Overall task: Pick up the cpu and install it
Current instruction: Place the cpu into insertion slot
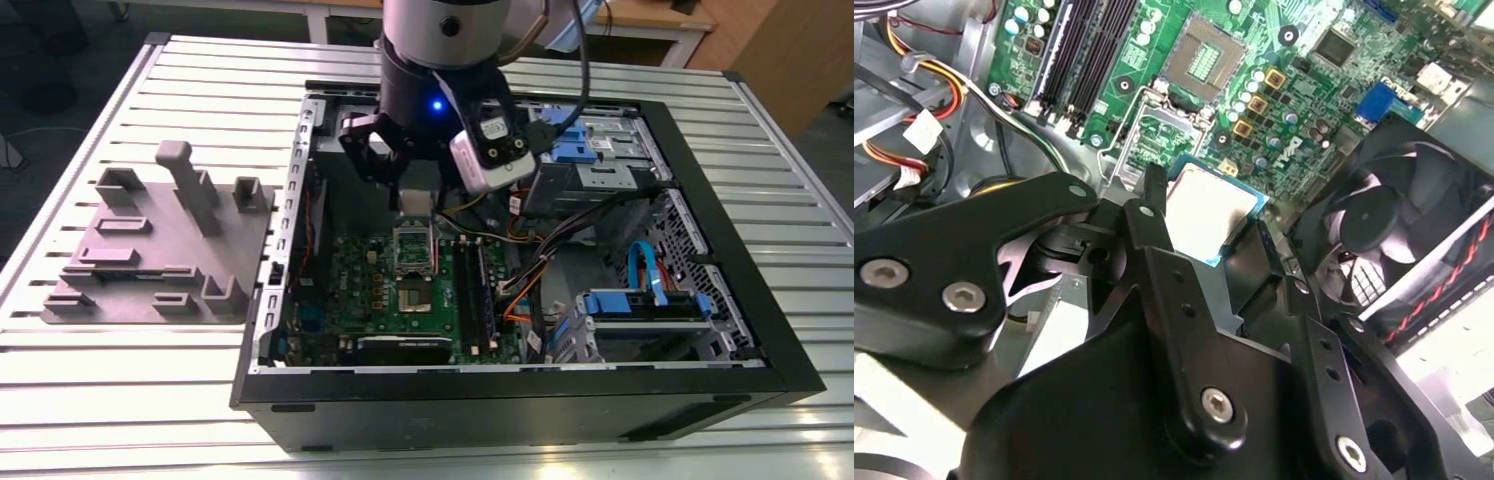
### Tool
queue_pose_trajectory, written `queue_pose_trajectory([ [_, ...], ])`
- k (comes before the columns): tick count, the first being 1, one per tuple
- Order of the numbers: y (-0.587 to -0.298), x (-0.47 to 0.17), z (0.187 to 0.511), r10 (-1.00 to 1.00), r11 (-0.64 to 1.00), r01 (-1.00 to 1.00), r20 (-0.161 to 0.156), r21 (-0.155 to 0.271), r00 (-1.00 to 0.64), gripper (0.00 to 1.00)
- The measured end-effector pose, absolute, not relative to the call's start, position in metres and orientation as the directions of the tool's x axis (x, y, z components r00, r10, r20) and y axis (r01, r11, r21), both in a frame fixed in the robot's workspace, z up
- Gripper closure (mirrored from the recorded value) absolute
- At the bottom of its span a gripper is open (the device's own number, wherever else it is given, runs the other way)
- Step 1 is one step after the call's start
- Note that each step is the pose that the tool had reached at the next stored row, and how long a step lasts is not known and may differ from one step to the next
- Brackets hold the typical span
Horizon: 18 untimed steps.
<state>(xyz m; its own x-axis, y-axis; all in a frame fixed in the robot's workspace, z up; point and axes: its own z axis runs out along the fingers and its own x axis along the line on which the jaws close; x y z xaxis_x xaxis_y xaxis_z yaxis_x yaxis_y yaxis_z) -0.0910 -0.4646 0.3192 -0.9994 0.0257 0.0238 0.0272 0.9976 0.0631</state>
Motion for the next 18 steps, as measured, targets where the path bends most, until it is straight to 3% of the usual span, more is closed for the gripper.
queue_pose_trajectory([
  [18, -0.465, -0.091, 0.306, 0.026, 0.998, 0.027, 0.024, 0.063, -0.999, 0.53],
])
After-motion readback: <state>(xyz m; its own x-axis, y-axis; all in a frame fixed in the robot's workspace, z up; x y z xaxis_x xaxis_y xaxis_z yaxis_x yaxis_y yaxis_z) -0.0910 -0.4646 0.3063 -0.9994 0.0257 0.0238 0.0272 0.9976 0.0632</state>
